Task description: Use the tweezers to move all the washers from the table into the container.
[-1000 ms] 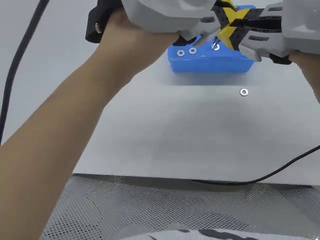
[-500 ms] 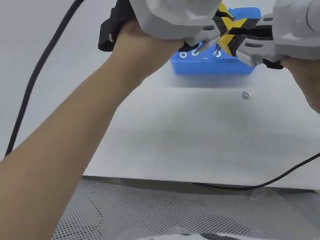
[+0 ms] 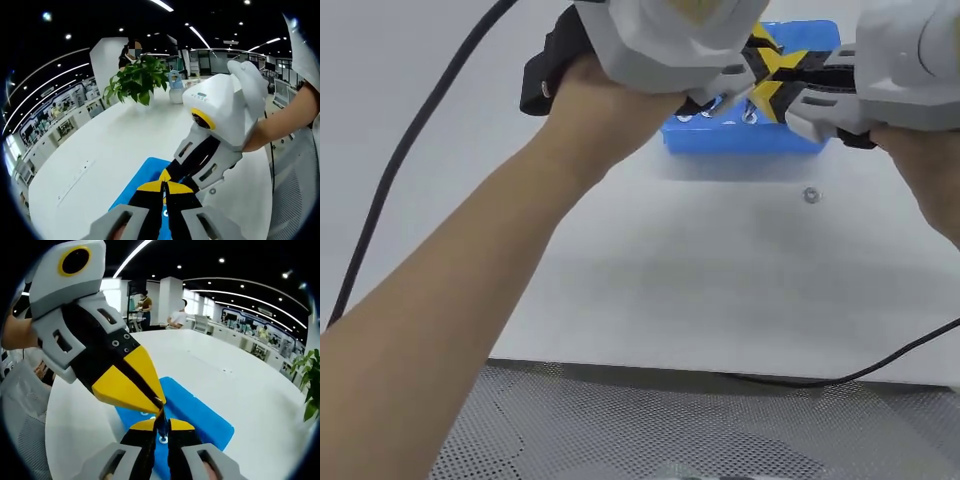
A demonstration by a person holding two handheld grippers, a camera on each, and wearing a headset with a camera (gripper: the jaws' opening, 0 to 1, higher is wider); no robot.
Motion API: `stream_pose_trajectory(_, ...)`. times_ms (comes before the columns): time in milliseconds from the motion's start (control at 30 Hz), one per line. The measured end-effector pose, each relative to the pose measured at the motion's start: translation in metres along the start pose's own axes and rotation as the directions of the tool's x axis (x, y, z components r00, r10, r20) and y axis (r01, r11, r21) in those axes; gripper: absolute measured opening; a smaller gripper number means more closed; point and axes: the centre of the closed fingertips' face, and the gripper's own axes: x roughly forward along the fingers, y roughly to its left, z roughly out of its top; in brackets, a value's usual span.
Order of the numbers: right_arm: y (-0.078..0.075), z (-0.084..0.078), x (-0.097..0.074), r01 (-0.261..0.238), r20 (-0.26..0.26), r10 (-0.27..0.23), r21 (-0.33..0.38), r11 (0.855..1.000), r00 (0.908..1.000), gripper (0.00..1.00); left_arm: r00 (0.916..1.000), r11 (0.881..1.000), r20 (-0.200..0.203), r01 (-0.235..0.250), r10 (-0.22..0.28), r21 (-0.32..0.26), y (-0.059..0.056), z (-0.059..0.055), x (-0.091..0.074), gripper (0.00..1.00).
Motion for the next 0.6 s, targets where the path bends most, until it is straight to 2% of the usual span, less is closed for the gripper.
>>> stream_pose_trajectory(300,0.006,0.014,-0.017,0.018,0.028,-0.018,-0.01,1.0,0.9995,0.06,0.9999,1.0,0.015,-0.007,0.007,0.015,-0.004,0.01,-0.015,0.0)
stream_pose_trajectory(467,0.01,0.024,-0.031,0.028,0.058,-0.027,-0.011,1.0,0.9979,0.06,0.9989,1.0,0.047,-0.007,0.006,0.026,-0.008,0.025,-0.025,0.0)
stream_pose_trajectory(600,0.011,0.032,-0.045,0.037,0.096,-0.039,0.024,0.999,0.9946,0.06,0.9968,0.999,0.08,-0.003,0.001,0.033,-0.011,0.036,-0.031,0.0)
